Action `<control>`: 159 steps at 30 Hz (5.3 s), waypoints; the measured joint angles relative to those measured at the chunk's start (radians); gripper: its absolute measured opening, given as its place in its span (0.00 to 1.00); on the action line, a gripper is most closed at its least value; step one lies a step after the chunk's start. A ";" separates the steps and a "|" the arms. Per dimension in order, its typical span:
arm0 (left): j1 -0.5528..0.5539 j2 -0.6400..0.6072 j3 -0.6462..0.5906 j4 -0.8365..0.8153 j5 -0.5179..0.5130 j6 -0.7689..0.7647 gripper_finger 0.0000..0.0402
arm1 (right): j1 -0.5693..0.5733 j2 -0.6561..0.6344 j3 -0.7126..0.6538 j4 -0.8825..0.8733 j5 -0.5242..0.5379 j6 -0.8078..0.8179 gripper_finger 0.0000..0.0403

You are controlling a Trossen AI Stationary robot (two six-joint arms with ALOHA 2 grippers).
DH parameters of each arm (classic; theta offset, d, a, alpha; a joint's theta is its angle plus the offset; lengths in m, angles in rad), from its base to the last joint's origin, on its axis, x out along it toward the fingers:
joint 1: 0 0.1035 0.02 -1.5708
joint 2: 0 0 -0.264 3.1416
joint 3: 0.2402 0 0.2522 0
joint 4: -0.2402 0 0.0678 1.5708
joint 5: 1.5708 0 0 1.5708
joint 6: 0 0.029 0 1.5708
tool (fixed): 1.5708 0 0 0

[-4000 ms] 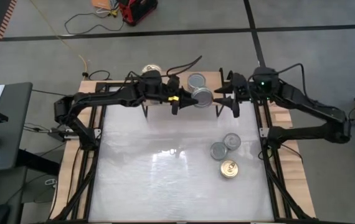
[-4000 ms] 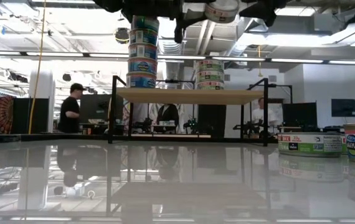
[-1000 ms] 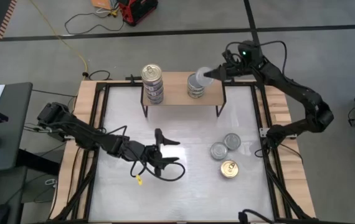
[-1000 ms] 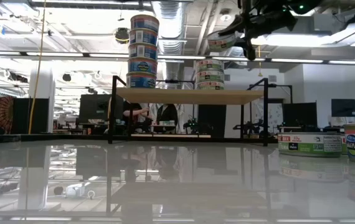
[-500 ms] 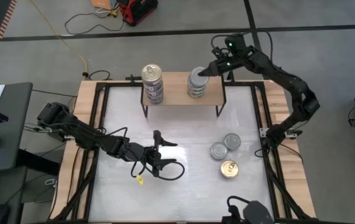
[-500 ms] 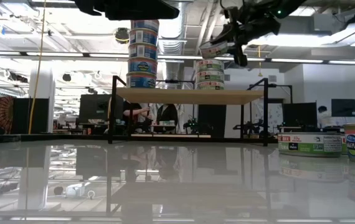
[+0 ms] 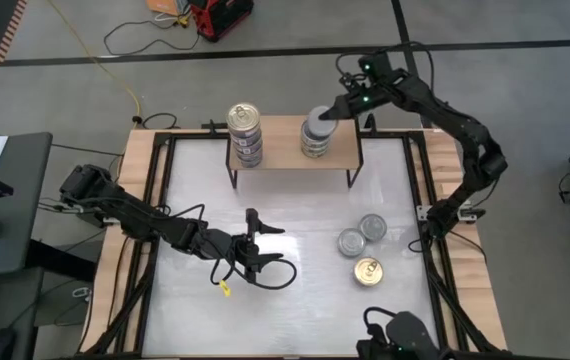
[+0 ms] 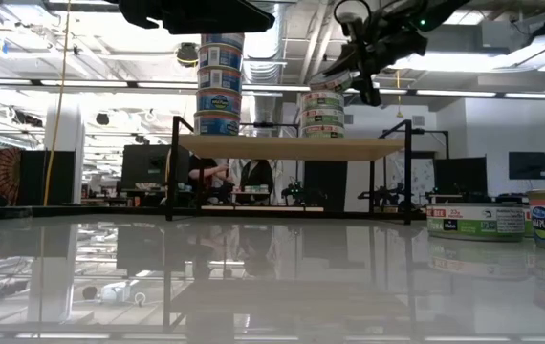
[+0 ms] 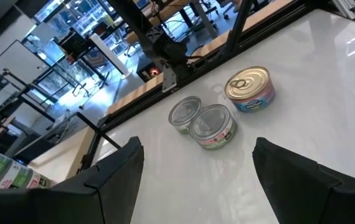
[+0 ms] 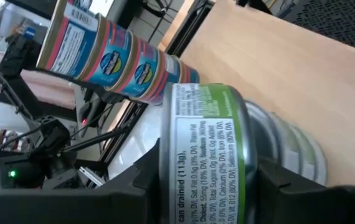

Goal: Stack canned seafood by type on shelf
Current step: Stack the green tuna can on top of the other green tuna cans on the shelf

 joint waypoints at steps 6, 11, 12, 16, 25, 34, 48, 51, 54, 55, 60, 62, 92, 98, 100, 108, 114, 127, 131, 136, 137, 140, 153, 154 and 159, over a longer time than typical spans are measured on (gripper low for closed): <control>0.000 0.000 0.000 0.002 0.000 0.000 0.72 | 0.000 0.000 0.000 -0.031 -0.002 -0.016 0.57; 0.000 0.000 0.000 0.002 0.000 0.007 0.72 | -0.011 0.000 0.000 -0.048 -0.003 -0.019 0.64; 0.000 0.000 0.000 0.003 0.000 0.011 0.72 | -0.011 0.000 0.000 -0.048 -0.003 -0.019 0.64; 0.000 0.000 0.000 0.007 0.000 0.019 0.72 | -0.011 0.000 0.000 -0.053 -0.003 -0.027 0.65; 0.000 0.000 0.000 0.007 0.000 0.025 0.72 | -0.001 -0.003 0.090 -0.158 0.034 -0.132 0.65; 0.000 0.000 0.000 0.031 0.001 0.027 0.72 | 0.003 0.015 0.105 -0.223 0.160 -0.175 0.65; 0.000 0.000 0.000 0.047 0.001 0.038 0.72 | 0.018 0.015 0.104 -0.197 0.161 -0.156 0.65; 0.000 0.000 0.000 0.054 0.001 0.038 0.72 | 0.024 0.015 0.104 -0.191 0.168 -0.156 0.65; 0.000 0.000 0.000 0.056 0.001 0.037 0.72 | 0.014 0.015 0.104 -0.189 0.180 -0.155 0.65; 0.000 0.000 0.000 0.056 0.001 0.037 0.72 | 0.008 0.014 0.104 -0.185 0.191 -0.155 0.65; 0.002 0.000 0.000 0.056 -0.013 0.029 0.72 | -0.006 -0.001 0.141 -0.184 0.208 -0.185 0.65; 0.008 0.000 0.000 0.057 -0.029 0.024 0.72 | -0.004 -0.026 0.165 -0.184 0.228 -0.212 0.65; 0.126 0.008 0.028 -0.066 0.093 -0.417 0.72 | 1.010 -0.660 -0.430 -0.053 1.284 -0.074 0.65; 0.143 0.008 0.058 -0.142 0.153 -0.491 0.72 | 1.178 -0.645 -0.482 0.021 1.352 -0.044 0.65; 0.140 0.008 0.065 -0.155 0.265 -0.467 0.72 | 1.228 -0.619 -0.482 0.020 1.353 -0.019 0.65; 0.057 0.008 0.066 -0.204 0.308 -0.342 0.72 | 1.406 -0.431 -0.490 -0.101 1.498 0.066 0.65; 0.065 0.008 0.066 -0.203 0.298 -0.324 0.72 | 1.453 -0.392 -0.637 -0.008 1.555 0.158 0.65; 0.237 0.189 0.066 -0.013 0.345 -0.472 0.72 | 1.498 -0.604 -0.899 0.065 1.522 0.324 0.65; 0.245 0.234 0.092 0.011 0.344 -0.482 0.72 | 1.495 -0.538 -0.908 0.048 1.471 0.328 0.65; 0.245 0.296 0.176 -0.039 0.341 -0.451 0.72 | 1.415 -0.434 -0.875 -0.051 1.385 0.351 0.65; 0.245 0.302 0.191 -0.051 0.338 -0.446 0.72 | 1.394 -0.412 -0.871 -0.060 1.365 0.344 0.65; 0.245 0.303 0.216 -0.076 0.311 -0.444 0.72 | 1.350 -0.349 -0.856 -0.061 1.314 0.297 0.65; 0.189 0.234 0.214 -0.215 0.155 -0.410 0.72 | 1.295 -0.067 -0.747 0.210 1.212 0.028 0.65; 0.184 0.226 0.214 -0.224 0.145 -0.409 0.72 | 1.288 -0.047 -0.726 0.211 1.207 0.012 0.65; 0.168 0.194 0.214 -0.289 0.124 -0.413 0.72 | 1.260 0.012 -0.615 0.208 1.162 -0.098 0.65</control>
